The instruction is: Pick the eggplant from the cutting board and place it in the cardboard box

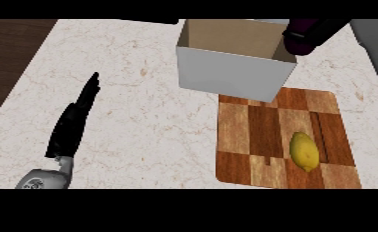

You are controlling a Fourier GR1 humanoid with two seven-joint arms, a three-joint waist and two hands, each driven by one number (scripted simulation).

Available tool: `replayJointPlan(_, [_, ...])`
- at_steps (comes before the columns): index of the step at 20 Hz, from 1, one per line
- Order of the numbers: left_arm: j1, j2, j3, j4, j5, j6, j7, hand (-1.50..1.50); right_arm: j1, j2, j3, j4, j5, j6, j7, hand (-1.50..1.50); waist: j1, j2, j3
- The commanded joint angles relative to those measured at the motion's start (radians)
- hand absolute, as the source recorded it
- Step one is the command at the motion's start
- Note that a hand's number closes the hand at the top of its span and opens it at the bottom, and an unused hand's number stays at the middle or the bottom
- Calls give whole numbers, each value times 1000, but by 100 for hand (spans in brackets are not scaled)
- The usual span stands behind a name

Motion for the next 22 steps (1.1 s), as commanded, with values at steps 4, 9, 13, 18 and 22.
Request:
replayJointPlan(4, [-44,22,48,53,18,-20,0,0,-119,121,86,152,52,45,-104,150,-21,-8,-2])
replayJointPlan(9, [-20,8,24,36,-3,-12,11,0,-149,209,149,255,110,-6,-105,150,-19,-9,-2])
replayJointPlan(13, [-2,24,38,12,7,-29,8,0,-182,290,183,324,152,-61,-84,150,-28,-17,-2])
replayJointPlan(18, [-47,-14,27,35,-4,-11,21,0,-213,352,182,447,171,-107,-26,-150,-20,-4,-2])
replayJointPlan(22, [4,31,50,32,1,-43,-24,0,-179,398,178,495,179,-160,-61,-150,-22,-8,-2])
